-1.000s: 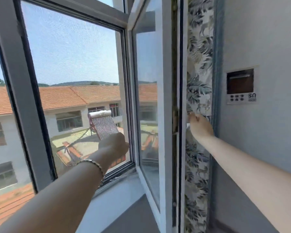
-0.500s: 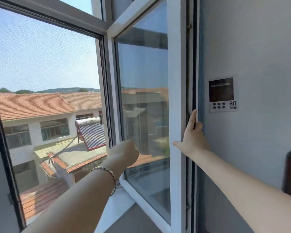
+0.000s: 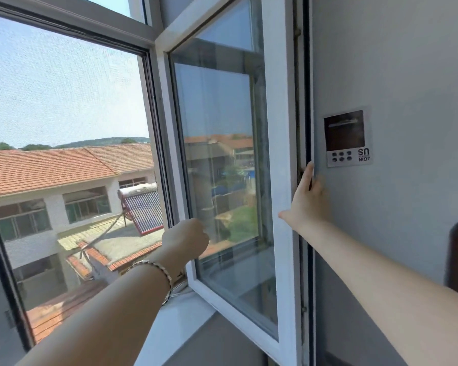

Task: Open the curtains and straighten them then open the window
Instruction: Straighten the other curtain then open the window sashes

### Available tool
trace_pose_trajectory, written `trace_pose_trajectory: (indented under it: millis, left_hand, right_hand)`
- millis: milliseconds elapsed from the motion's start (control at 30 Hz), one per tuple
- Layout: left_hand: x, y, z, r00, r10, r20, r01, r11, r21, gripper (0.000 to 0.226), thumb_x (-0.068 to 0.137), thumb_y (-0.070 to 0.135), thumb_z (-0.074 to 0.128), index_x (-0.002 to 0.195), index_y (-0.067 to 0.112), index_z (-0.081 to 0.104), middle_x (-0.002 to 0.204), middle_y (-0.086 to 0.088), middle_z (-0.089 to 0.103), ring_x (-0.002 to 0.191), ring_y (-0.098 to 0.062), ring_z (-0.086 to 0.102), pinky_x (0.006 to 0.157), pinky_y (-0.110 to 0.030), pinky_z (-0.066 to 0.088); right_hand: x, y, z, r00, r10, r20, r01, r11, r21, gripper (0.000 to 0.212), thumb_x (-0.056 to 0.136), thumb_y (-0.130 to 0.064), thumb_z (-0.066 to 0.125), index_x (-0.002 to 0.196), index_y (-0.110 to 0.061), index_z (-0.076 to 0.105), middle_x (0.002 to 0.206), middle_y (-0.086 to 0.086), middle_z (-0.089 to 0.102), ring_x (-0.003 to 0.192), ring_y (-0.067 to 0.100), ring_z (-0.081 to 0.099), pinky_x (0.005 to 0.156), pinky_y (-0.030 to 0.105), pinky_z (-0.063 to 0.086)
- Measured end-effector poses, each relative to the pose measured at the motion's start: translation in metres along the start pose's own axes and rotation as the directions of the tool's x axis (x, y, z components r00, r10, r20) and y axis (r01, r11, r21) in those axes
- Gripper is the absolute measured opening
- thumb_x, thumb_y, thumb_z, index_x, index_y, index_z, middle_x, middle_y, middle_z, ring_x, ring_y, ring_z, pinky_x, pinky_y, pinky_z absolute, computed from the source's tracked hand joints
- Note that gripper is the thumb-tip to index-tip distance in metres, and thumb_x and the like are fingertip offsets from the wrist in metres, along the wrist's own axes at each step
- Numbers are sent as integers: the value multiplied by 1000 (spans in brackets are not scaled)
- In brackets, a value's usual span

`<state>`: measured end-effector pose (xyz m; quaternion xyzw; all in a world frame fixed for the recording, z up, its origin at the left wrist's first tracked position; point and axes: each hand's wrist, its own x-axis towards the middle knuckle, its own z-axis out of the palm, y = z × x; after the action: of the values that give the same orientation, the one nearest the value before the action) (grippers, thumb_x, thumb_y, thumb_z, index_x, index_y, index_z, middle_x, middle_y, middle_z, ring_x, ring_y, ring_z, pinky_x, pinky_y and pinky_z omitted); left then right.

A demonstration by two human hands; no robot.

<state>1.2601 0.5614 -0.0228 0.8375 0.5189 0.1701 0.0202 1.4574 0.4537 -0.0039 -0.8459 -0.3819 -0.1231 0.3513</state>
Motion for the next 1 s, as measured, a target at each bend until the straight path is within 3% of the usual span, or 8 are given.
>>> trace_pose_trajectory:
  millis: [133, 200, 367, 500, 633, 767, 867, 1000]
  left_hand:
    - [-9, -12, -17, 1000, -17, 8, 17, 997, -71, 18, 90, 12, 43, 83, 7, 58, 70, -3, 56, 60, -20, 53, 48, -23, 39]
    - [-13, -27, -28, 999, -41, -2, 41, 994, -101, 19, 91, 15, 45, 85, 6, 59, 67, -2, 54, 53, -15, 46, 45, -22, 34]
    - [-30, -74, -48, 991, -130, -23, 128, 989, -77, 27, 93, 15, 44, 67, 9, 51, 66, -2, 54, 45, -9, 38, 33, -17, 27]
    - [-54, -122, -58, 973, -228, -33, 226, 973, -45, 22, 93, 17, 45, 75, 8, 54, 73, -5, 59, 51, -13, 44, 42, -21, 32]
    - [-89, -179, -79, 927, -376, -10, 376, 926, 35, 20, 91, 20, 43, 80, 9, 55, 79, -5, 58, 66, -22, 56, 55, -27, 45]
    - [-144, -246, -113, 826, -561, -52, 564, 821, 87, 21, 88, 20, 45, 70, 11, 52, 87, -10, 65, 84, -27, 65, 75, -36, 54]
    - [-186, -284, -132, 744, -662, -90, 668, 737, 98, 20, 89, 20, 45, 92, 7, 60, 101, -12, 68, 93, -29, 66, 78, -36, 54]
    - [-268, -335, -163, 605, -774, -188, 796, 591, 131, 25, 88, 20, 43, 102, 11, 61, 103, -9, 69, 83, -24, 69, 70, -32, 49]
  right_hand:
    - [-17, -31, 2, 954, -244, -175, 180, 931, -317, 103, 80, -1, 62, 150, -15, -12, 157, 20, -10, 145, 39, -2, 117, 53, 10]
    - [-25, -49, 0, 886, -444, -134, 357, 837, -415, 99, 73, 6, 62, 150, -21, 6, 154, 18, 11, 140, 38, 15, 113, 49, 17]
    - [-47, -100, -3, 753, -655, 57, 578, 619, -532, 33, 78, 9, 53, 106, -5, 60, 112, 14, 56, 108, 32, 48, 92, 41, 39]
    - [-68, -150, 13, 700, -674, 236, 696, 569, -438, 26, 83, 4, 52, 102, -6, 65, 104, 12, 63, 107, 32, 55, 89, 40, 43]
    - [-100, -217, 47, 582, -682, 443, 800, 576, -165, 12, 85, 2, 49, 82, -8, 56, 74, 3, 52, 68, 18, 54, 62, 28, 46]
    - [-161, -300, 81, 329, -695, 639, 827, 539, 160, 20, 85, -8, 60, 105, -4, 63, 87, 6, 63, 84, 22, 65, 85, 37, 57]
    - [-215, -353, 84, 137, -783, 607, 852, 406, 331, 23, 85, -9, 59, 106, -6, 66, 103, 8, 68, 97, 28, 66, 90, 41, 55]
    - [-309, -421, 69, -86, -853, 515, 837, 219, 501, 24, 86, -12, 62, 107, -4, 69, 107, 11, 72, 90, 23, 67, 87, 34, 56]
